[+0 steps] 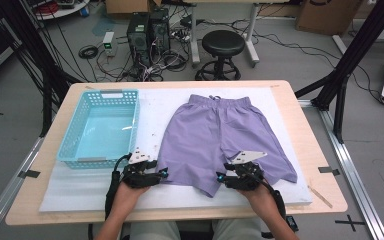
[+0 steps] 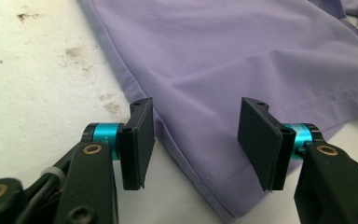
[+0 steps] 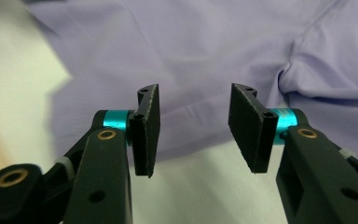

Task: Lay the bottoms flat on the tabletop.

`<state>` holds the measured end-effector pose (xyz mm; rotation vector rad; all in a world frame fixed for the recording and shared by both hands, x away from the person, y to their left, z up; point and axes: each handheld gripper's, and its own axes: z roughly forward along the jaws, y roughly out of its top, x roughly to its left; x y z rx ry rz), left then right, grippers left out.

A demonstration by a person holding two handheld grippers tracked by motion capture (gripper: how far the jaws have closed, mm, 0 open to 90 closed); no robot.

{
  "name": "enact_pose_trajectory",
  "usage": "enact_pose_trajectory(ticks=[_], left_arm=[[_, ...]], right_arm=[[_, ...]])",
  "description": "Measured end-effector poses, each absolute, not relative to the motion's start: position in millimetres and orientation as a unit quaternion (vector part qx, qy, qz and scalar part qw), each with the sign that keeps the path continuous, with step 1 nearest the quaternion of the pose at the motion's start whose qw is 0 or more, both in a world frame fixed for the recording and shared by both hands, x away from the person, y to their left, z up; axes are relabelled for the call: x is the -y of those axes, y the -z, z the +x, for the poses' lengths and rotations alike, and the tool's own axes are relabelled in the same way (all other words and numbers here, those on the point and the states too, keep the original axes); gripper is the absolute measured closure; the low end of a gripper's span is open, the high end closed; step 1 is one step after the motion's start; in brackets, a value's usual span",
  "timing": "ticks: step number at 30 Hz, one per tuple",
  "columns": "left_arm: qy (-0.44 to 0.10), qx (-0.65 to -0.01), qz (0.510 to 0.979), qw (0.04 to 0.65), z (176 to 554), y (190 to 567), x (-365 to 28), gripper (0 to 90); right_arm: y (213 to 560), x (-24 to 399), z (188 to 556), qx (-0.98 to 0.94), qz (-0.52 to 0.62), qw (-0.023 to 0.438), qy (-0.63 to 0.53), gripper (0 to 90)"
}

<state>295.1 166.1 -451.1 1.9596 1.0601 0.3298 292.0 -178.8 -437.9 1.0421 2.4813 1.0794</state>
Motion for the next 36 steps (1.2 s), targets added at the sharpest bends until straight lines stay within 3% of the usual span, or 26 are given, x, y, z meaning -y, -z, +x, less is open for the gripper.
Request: enact_pose_trajectory(ticks=[2, 3, 4, 5, 6, 9, 14, 16, 20, 26, 31, 36], left_arm=[[-0.128, -0.42, 0.793, 0.423, 292.8, 451.2, -164.5, 48.4], [-0.14, -0.414, 0.798, 0.415, 290.3, 451.7, -162.8, 54.7], [-0.14, -0.414, 0.798, 0.415, 290.3, 451.7, -162.8, 64.3], [-0.15, -0.402, 0.81, 0.4, 288.3, 449.4, -163.5, 77.4], [-0.146, -0.4, 0.812, 0.4, 288.2, 448.8, -165.1, 87.6], [-0.152, -0.405, 0.802, 0.412, 285.4, 442.4, -176.8, 88.6], [-0.152, -0.407, 0.782, 0.446, 282.0, 428.8, -187.3, 88.1], [-0.144, -0.414, 0.773, 0.458, 282.4, 426.0, -186.7, 70.7], [-0.15, -0.419, 0.762, 0.471, 283.7, 428.4, -186.3, 57.6], [-0.152, -0.42, 0.743, 0.498, 285.0, 432.7, -187.3, 54.7], [-0.157, -0.414, 0.733, 0.516, 290.1, 430.8, -184.1, 51.0], [-0.157, -0.413, 0.732, 0.519, 294.7, 430.5, -179.6, 48.5]], right_arm=[[444.8, 173.5, 295.1, -0.855, 0.365, 0.111, -0.351, 58.9], [446.2, 172.2, 293.8, -0.854, 0.363, 0.127, -0.352, 66.5], [446.2, 172.2, 293.8, -0.854, 0.363, 0.127, -0.352, 66.5], [445.6, 173.6, 294.7, -0.857, 0.358, 0.132, -0.346, 89.4], [444.8, 174.9, 295.5, -0.859, 0.357, 0.126, -0.345, 90.0], [442.7, 181.9, 299.6, -0.858, 0.362, 0.105, -0.349, 90.0], [435.7, 190.7, 301.6, -0.841, 0.368, 0.099, -0.383, 90.0], [433.2, 188.5, 300.6, -0.84, 0.36, 0.095, -0.394, 80.3], [415.4, 209.7, 301.4, -0.809, 0.371, 0.11, -0.442, 75.5], [405.2, 251.3, 301.5, -0.783, 0.414, 0.147, -0.441, 69.5], [416.3, 282.3, 294.6, -0.778, 0.444, 0.172, -0.41, 63.5], [425.9, 290.9, 294.1, -0.782, 0.45, 0.145, -0.406, 61.0]])
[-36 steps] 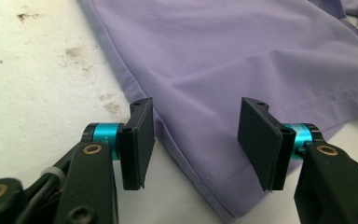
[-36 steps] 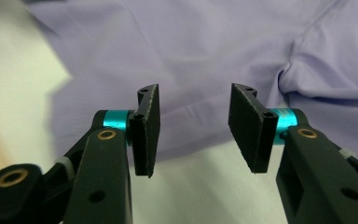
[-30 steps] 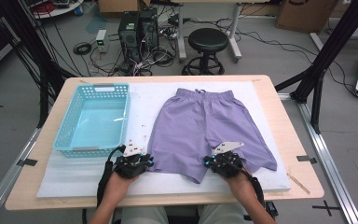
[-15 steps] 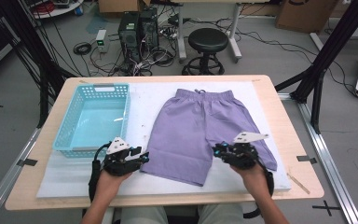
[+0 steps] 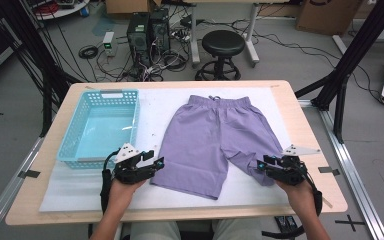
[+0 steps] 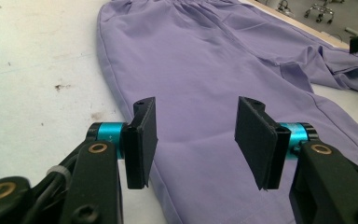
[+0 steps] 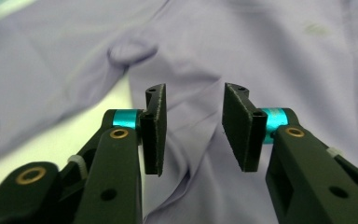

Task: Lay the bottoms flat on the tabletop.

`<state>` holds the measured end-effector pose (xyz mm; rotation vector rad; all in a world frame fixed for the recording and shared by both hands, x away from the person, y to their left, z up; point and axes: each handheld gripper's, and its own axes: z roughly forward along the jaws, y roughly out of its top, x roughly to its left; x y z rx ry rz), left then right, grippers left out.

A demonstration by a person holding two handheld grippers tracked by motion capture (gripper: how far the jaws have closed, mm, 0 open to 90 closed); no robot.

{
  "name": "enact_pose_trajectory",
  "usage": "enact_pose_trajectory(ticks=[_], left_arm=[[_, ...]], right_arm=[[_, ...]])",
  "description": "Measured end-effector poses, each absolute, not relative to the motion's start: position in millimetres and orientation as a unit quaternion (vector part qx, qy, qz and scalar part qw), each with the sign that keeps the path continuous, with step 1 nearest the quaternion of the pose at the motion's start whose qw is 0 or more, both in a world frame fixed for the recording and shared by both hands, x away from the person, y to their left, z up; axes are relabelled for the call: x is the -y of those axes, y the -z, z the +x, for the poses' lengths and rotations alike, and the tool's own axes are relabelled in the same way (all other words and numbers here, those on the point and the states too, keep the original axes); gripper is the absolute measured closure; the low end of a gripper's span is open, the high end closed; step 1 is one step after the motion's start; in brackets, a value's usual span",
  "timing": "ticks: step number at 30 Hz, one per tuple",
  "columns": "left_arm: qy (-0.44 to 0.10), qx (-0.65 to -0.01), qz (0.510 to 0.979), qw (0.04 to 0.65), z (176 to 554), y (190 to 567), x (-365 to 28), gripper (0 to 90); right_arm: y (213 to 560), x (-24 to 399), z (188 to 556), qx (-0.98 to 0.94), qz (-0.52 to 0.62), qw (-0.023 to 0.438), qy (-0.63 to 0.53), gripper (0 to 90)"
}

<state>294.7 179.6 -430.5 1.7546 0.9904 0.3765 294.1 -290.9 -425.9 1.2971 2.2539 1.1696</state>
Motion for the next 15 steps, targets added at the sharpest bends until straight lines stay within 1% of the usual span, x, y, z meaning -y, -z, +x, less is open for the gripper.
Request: enact_pose_trajectory(ticks=[2, 3, 4, 5, 6, 7, 8, 10, 13, 15], left_arm=[[-0.157, -0.413, 0.732, 0.518, 295.5, 430.9, -178.6, 48.5], [-0.156, -0.413, 0.733, 0.517, 295.7, 431.5, -177.0, 48.5], [-0.156, -0.413, 0.733, 0.517, 295.7, 431.5, -177.0, 48.5], [-0.156, -0.411, 0.736, 0.515, 295.5, 431.8, -175.5, 48.5], [-0.156, -0.411, 0.736, 0.514, 295.4, 431.9, -175.5, 48.5], [-0.157, -0.412, 0.736, 0.514, 295.5, 431.9, -176.0, 48.5], [-0.157, -0.413, 0.735, 0.514, 295.7, 432.0, -176.7, 48.5], [-0.159, -0.417, 0.733, 0.513, 296.4, 432.0, -179.5, 48.6], [-0.16, -0.422, 0.729, 0.514, 296.3, 431.2, -183.1, 48.6], [-0.162, -0.422, 0.729, 0.515, 295.5, 430.7, -183.8, 48.7]], right_arm=[[430.8, 282.2, 294.0, -0.797, 0.438, 0.143, -0.391, 61.6], [433.4, 278.2, 294.8, -0.803, 0.434, 0.147, -0.38, 65.0], [433.4, 278.2, 294.8, -0.803, 0.434, 0.147, -0.38, 65.0], [438.5, 271.7, 298.5, -0.813, 0.432, 0.156, -0.358, 70.8], [439.6, 270.7, 299.8, -0.816, 0.428, 0.154, -0.356, 76.6], [440.2, 268.8, 300.6, -0.823, 0.419, 0.151, -0.352, 85.1], [439.7, 267.0, 300.3, -0.829, 0.41, 0.155, -0.348, 89.9], [437.4, 265.1, 298.9, -0.831, 0.405, 0.152, -0.351, 90.0], [432.0, 264.9, 294.4, -0.828, 0.392, 0.135, -0.377, 90.0], [428.0, 264.5, 290.3, -0.827, 0.385, 0.143, -0.385, 89.7]])
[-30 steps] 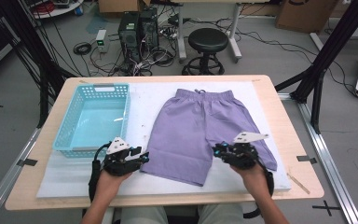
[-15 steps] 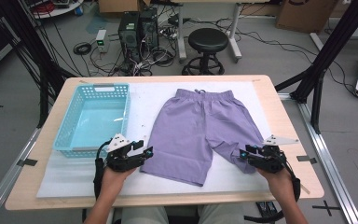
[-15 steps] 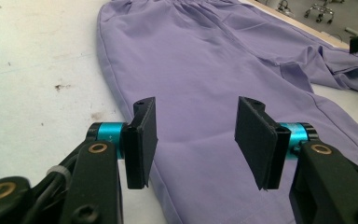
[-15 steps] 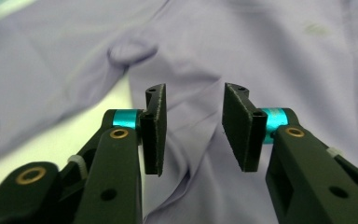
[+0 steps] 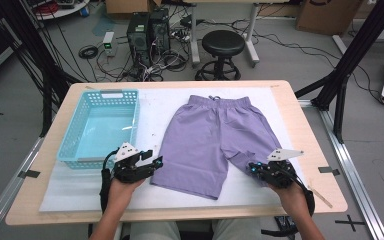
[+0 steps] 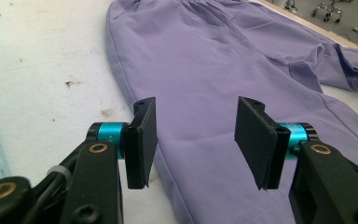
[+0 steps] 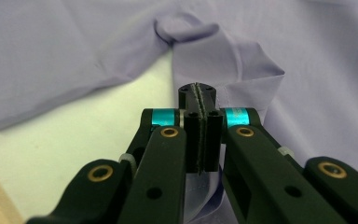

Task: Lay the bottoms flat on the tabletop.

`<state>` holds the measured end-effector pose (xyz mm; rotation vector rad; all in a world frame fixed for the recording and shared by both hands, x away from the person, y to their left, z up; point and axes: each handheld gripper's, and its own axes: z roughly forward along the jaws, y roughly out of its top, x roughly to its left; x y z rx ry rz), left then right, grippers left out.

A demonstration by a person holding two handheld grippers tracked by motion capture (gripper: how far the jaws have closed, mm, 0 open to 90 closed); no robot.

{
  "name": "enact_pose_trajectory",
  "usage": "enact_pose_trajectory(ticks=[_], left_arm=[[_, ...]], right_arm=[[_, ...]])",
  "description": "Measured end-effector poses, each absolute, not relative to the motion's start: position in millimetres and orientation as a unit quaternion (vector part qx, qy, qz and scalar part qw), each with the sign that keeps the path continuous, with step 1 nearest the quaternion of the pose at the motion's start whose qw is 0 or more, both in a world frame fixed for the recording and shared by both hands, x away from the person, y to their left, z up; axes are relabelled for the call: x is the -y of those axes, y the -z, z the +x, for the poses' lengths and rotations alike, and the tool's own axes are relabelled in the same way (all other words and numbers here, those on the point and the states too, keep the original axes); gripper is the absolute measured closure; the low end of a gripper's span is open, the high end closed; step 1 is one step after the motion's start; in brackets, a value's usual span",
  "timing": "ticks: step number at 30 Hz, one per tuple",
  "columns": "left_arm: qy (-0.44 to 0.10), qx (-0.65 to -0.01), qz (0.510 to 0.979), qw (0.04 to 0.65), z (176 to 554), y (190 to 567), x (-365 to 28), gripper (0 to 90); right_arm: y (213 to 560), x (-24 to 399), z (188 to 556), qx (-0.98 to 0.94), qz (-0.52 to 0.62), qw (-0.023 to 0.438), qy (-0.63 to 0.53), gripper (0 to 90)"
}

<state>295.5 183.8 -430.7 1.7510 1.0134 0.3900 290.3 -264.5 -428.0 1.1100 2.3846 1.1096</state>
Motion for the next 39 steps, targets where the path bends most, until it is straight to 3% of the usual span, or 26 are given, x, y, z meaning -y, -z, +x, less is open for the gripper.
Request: enact_pose_trajectory(ticks=[5, 6, 8, 13, 24, 29, 30, 31, 34, 39], left_arm=[[-0.165, -0.421, 0.726, 0.519, 294.6, 429.8, -183.6, 48.8], [-0.164, -0.419, 0.729, 0.516, 295.3, 429.9, -183.3, 48.8], [-0.163, -0.419, 0.728, 0.517, 295.4, 429.9, -182.6, 48.8], [-0.165, -0.421, 0.726, 0.518, 296.0, 429.8, -182.9, 48.8], [-0.167, -0.415, 0.725, 0.523, 295.8, 429.8, -182.7, 49.3], [-0.167, -0.413, 0.723, 0.528, 296.3, 428.1, -180.5, 49.1], [-0.166, -0.412, 0.724, 0.528, 295.8, 427.9, -180.4, 49.1], [-0.167, -0.412, 0.723, 0.529, 295.6, 428.0, -180.2, 49.0], [-0.166, -0.41, 0.725, 0.528, 294.1, 428.7, -180.7, 48.8], [-0.166, -0.411, 0.723, 0.529, 294.1, 429.3, -181.7, 48.6]], right_arm=[[428.7, 262.7, 289.9, -0.832, 0.377, 0.14, -0.381, 78.0], [432.6, 258.0, 291.6, -0.833, 0.385, 0.164, -0.362, 63.1], [435.8, 256.9, 294.2, -0.833, 0.39, 0.177, -0.349, 64.4], [440.5, 263.4, 299.6, -0.83, 0.406, 0.188, -0.334, 89.8], [421.6, 255.5, 261.1, -0.839, 0.315, 0.142, -0.421, 90.0], [423.7, 238.9, 241.3, -0.858, 0.261, 0.088, -0.433, 89.7], [423.4, 237.5, 237.9, -0.858, 0.257, 0.088, -0.436, 82.3], [422.3, 238.2, 235.1, -0.855, 0.262, 0.098, -0.437, 75.5], [415.7, 257.5, 233.8, -0.833, 0.296, 0.13, -0.449, 75.0], [411.7, 313.5, 242.7, -0.771, 0.431, 0.23, -0.41, 72.7]])
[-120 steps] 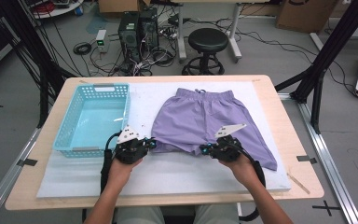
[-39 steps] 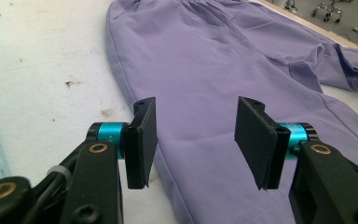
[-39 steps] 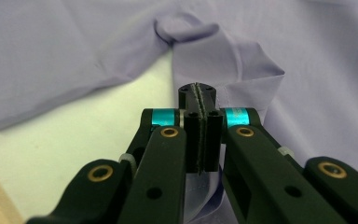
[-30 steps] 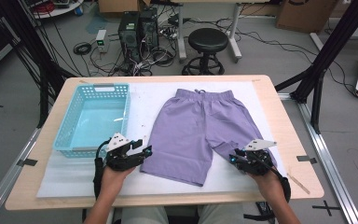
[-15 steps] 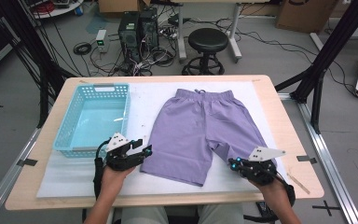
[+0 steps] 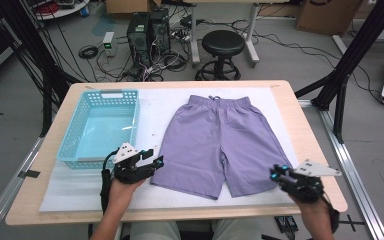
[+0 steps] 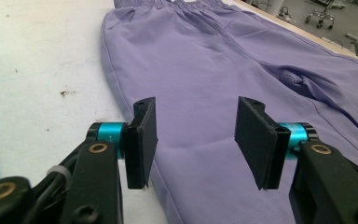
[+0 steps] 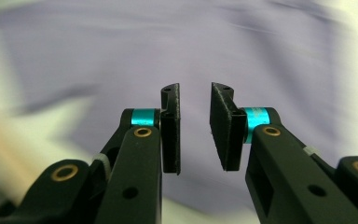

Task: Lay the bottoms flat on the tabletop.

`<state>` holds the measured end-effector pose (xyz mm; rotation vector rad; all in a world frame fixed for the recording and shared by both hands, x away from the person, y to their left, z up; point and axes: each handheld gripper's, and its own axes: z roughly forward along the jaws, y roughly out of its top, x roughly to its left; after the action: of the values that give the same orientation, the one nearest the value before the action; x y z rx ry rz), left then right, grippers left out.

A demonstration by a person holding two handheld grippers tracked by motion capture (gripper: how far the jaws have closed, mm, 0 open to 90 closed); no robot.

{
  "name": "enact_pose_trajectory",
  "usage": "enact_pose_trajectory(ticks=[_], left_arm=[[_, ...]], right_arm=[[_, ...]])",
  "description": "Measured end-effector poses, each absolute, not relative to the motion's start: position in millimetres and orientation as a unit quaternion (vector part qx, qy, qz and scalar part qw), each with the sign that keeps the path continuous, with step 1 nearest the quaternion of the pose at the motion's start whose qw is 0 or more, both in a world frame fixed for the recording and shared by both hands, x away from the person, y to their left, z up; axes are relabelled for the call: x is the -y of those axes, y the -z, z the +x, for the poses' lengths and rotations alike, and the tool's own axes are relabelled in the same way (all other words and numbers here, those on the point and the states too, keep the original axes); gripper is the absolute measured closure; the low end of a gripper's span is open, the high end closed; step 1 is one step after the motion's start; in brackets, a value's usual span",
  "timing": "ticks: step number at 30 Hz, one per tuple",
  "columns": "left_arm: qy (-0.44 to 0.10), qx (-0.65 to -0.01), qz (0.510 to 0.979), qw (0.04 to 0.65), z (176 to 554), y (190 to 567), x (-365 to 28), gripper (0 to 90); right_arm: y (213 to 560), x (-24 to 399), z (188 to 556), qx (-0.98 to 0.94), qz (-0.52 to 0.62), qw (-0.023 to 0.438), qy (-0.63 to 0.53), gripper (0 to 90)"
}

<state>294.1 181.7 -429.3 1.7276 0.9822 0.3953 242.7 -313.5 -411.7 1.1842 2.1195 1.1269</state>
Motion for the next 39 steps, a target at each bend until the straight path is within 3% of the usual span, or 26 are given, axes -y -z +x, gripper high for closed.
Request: enact_pose_trajectory(ticks=[4, 7, 10, 12, 14, 17, 18, 20, 21, 25, 30, 32, 33, 34, 35, 39], left_arm=[[-0.165, -0.41, 0.726, 0.528, 294.5, 429.5, -181.0, 48.5], [-0.163, -0.41, 0.726, 0.528, 295.7, 430.4, -180.2, 48.5], [-0.163, -0.409, 0.727, 0.527, 295.8, 430.6, -180.1, 48.5], [-0.163, -0.408, 0.728, 0.526, 295.4, 430.9, -179.7, 48.5], [-0.163, -0.41, 0.728, 0.525, 295.2, 431.2, -180.1, 48.5], [-0.165, -0.411, 0.727, 0.525, 294.6, 431.4, -180.3, 48.6], [-0.165, -0.411, 0.727, 0.524, 294.6, 431.5, -180.1, 48.6], [-0.165, -0.411, 0.727, 0.524, 294.9, 431.6, -179.9, 48.6], [-0.164, -0.411, 0.727, 0.524, 294.8, 431.5, -179.4, 48.6], [-0.163, -0.411, 0.731, 0.52, 295.5, 432.7, -177.9, 48.6], [-0.161, -0.415, 0.739, 0.506, 297.3, 436.7, -174.8, 48.6], [-0.159, -0.419, 0.747, 0.492, 297.7, 440.1, -171.8, 48.6], [-0.158, -0.419, 0.751, 0.485, 297.6, 442.2, -170.5, 48.6], [-0.158, -0.419, 0.751, 0.485, 297.6, 442.2, -170.5, 48.6], [-0.153, -0.423, 0.76, 0.468, 298.1, 447.8, -168.1, 48.6], [-0.16, -0.427, 0.768, 0.449, 297.3, 448.5, -165.9, 48.3]], right_arm=[[424.6, 355.6, 253.2, -0.72, 0.532, 0.255, -0.365, 62.7], [436.9, 365.7, 258.0, -0.721, 0.552, 0.24, -0.343, 62.3], [446.1, 364.1, 261.6, -0.741, 0.555, 0.2, -0.321, 67.6], [446.4, 362.8, 261.0, -0.743, 0.555, 0.201, -0.317, 69.7], [445.6, 362.2, 260.4, -0.758, 0.536, 0.215, -0.305, 87.7], [440.5, 360.0, 258.1, -0.768, 0.519, 0.257, -0.273, 89.6], [437.5, 361.8, 257.0, -0.757, 0.525, 0.267, -0.282, 88.6], [434.4, 366.3, 256.1, -0.734, 0.541, 0.264, -0.314, 73.5], [434.3, 368.4, 255.7, -0.729, 0.546, 0.252, -0.327, 70.2], [435.1, 369.6, 247.5, -0.729, 0.541, 0.25, -0.337, 70.0], [445.3, 364.8, 243.7, -0.751, 0.534, 0.218, -0.323, 61.5], [449.6, 364.0, 242.9, -0.751, 0.533, 0.227, -0.319, 66.0], [448.7, 365.1, 242.8, -0.749, 0.537, 0.224, -0.317, 75.4], [448.7, 365.1, 242.8, -0.749, 0.537, 0.224, -0.317, 75.4], [445.8, 368.3, 241.7, -0.754, 0.538, 0.215, -0.309, 87.0], [444.0, 370.3, 234.9, -0.757, 0.538, 0.215, -0.304, 88.8]])
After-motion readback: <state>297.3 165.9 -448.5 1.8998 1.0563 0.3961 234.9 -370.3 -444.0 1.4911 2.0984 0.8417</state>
